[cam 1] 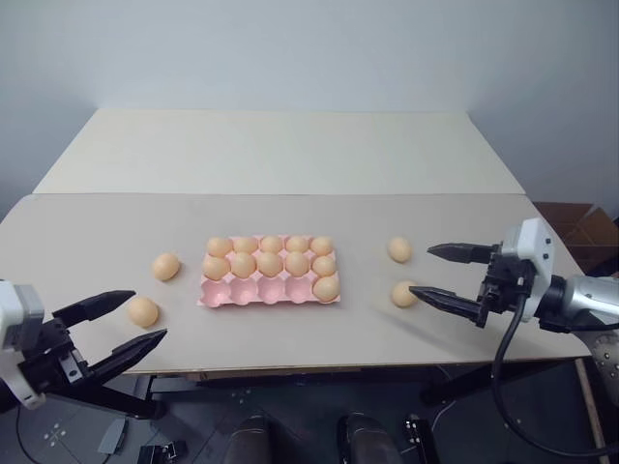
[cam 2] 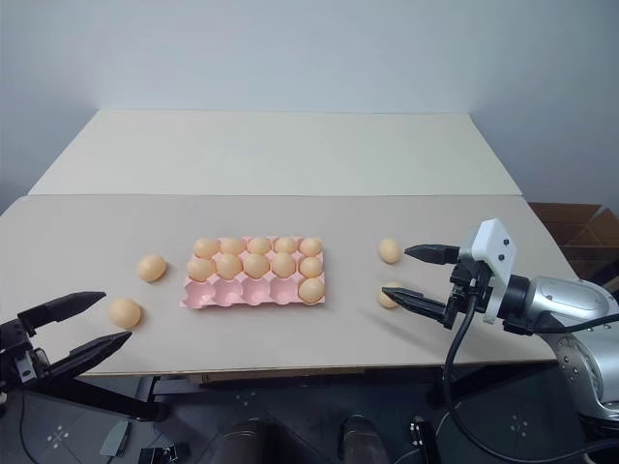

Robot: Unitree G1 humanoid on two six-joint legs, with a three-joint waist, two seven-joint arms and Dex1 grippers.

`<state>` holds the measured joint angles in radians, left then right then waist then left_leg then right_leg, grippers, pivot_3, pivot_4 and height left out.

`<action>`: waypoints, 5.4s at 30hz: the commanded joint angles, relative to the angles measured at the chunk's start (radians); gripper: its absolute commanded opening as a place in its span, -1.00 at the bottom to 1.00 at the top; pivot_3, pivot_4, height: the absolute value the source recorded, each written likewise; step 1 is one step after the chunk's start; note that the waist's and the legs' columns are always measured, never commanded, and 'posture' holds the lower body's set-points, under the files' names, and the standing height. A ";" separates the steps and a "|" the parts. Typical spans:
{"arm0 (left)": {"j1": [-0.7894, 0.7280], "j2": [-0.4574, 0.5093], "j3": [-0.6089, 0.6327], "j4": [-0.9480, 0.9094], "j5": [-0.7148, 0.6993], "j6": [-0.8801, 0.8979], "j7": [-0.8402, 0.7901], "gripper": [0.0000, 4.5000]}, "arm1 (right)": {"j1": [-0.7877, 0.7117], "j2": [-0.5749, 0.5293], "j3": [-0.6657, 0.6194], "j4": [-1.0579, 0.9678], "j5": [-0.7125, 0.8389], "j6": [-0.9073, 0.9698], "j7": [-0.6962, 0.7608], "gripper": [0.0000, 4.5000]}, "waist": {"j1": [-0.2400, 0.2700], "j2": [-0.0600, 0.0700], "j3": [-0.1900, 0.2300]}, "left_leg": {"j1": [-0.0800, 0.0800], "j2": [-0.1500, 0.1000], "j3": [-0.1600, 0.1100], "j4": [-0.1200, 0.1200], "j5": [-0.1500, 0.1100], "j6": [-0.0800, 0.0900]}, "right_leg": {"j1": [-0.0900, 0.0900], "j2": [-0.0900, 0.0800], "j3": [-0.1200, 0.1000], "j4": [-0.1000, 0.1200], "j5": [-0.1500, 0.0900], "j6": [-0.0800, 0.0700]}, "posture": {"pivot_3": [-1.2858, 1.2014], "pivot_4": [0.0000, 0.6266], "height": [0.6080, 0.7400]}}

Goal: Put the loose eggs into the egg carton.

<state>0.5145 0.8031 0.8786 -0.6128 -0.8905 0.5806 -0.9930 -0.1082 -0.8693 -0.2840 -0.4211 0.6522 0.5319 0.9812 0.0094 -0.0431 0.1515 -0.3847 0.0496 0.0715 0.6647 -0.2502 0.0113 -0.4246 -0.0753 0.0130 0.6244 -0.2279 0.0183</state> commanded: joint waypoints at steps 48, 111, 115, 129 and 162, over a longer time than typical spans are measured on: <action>-0.185 0.109 -0.107 0.036 -0.020 0.027 -0.086 1.00 | -0.151 0.128 0.339 0.092 -0.358 0.120 -0.256 0.15 | -0.012 0.000 0.000 | -0.001 0.000 0.000 0.000 0.000 0.000 | -0.001 0.001 0.000 0.001 0.003 -0.005 | 0.03 -0.52 1.00; -0.183 0.057 -0.093 0.168 0.040 -0.016 -0.105 1.00 | -0.161 0.153 0.237 0.095 -0.400 0.094 -0.307 0.98 | -0.024 0.000 0.000 | 0.001 0.000 0.001 -0.001 0.000 0.000 | -0.001 0.000 0.001 0.001 0.000 -0.001 | 0.03 -0.52 1.00; -0.201 0.065 -0.105 0.178 0.045 -0.015 -0.108 1.00 | -0.323 0.244 0.320 0.268 -0.474 0.122 -0.403 0.98 | -0.025 0.000 0.000 | 0.000 0.000 0.002 -0.001 0.000 0.000 | -0.003 0.000 0.001 0.002 0.004 -0.008 | 0.03 -0.52 1.00; -0.176 0.062 -0.078 0.155 0.045 -0.013 -0.106 1.00 | -0.515 0.448 0.336 0.601 -0.574 0.036 -0.566 0.26 | -0.028 0.001 0.000 | -0.005 0.000 0.001 -0.003 0.000 0.000 | -0.007 0.001 0.000 0.001 0.007 -0.002 | 0.03 -0.52 1.00; -0.127 0.068 -0.033 0.127 0.024 0.002 -0.086 1.00 | -0.551 0.746 0.756 0.074 -0.566 0.337 -0.551 1.00 | -0.050 -0.001 -0.001 | -0.005 0.002 -0.001 -0.003 0.001 -0.003 | -0.010 0.002 -0.002 0.007 0.006 -0.004 | 0.03 -0.52 1.00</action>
<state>0.3941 0.8577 0.8348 -0.4805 -0.8639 0.5890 -1.0808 -0.6429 -0.1211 0.5410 -0.2778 0.0744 0.8799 0.4339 -0.0409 -0.0444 0.1502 -0.3895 0.0510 0.0703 0.6613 -0.2487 0.0083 -0.4350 -0.0740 0.0108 0.6313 -0.2216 0.0141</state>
